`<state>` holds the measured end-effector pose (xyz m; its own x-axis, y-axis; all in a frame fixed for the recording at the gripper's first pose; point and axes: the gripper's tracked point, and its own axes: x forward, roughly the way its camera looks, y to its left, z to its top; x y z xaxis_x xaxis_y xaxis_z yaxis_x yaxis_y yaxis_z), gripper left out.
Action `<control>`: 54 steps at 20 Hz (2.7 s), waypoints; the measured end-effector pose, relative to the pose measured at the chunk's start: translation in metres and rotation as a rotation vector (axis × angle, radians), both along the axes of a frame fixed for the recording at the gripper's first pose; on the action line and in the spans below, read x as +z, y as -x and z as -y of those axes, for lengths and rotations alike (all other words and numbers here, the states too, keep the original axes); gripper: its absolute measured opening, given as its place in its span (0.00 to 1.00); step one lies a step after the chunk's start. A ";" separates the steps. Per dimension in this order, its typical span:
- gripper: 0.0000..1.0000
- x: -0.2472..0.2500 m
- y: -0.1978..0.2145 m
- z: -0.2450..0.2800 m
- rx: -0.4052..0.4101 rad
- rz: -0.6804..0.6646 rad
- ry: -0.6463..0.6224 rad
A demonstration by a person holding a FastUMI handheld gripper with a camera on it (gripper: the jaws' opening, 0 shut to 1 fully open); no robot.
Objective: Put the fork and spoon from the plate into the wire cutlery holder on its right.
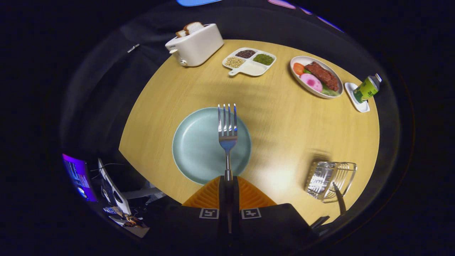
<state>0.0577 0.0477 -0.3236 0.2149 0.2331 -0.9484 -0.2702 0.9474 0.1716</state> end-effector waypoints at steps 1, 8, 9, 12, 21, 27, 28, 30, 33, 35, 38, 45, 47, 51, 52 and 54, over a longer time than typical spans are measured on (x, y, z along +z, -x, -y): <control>0.08 0.009 0.001 0.020 -0.011 0.002 0.008; 0.08 0.045 0.023 0.149 -0.026 -0.015 0.126; 0.08 0.044 0.027 0.165 -0.016 -0.027 0.159; 0.08 0.033 0.039 0.196 0.006 -0.092 0.220; 0.08 -0.015 0.063 0.216 0.088 -0.448 0.277; 0.08 -0.024 0.053 0.219 0.100 -0.515 0.331; 0.08 -0.025 0.051 0.219 0.104 -0.520 0.335; 0.08 -0.026 0.050 0.218 0.096 -0.528 0.334; 0.09 -0.027 0.046 0.218 0.069 -0.530 0.327; 0.13 -0.027 0.043 0.216 0.042 -0.532 0.306; 0.27 -0.023 0.036 0.213 0.021 -0.502 0.279; 0.87 0.027 0.022 0.195 0.064 -0.350 0.222; 0.92 0.049 0.014 0.190 0.056 -0.279 0.185; 1.00 0.117 -0.006 0.170 -0.019 -0.040 0.067; 1.00 0.136 -0.014 0.163 -0.053 0.043 0.020; 1.00 0.173 -0.027 0.159 -0.131 0.210 -0.047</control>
<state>0.0850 -0.1117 -0.1510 0.4373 0.2332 -0.8686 -0.1799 0.9689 0.1696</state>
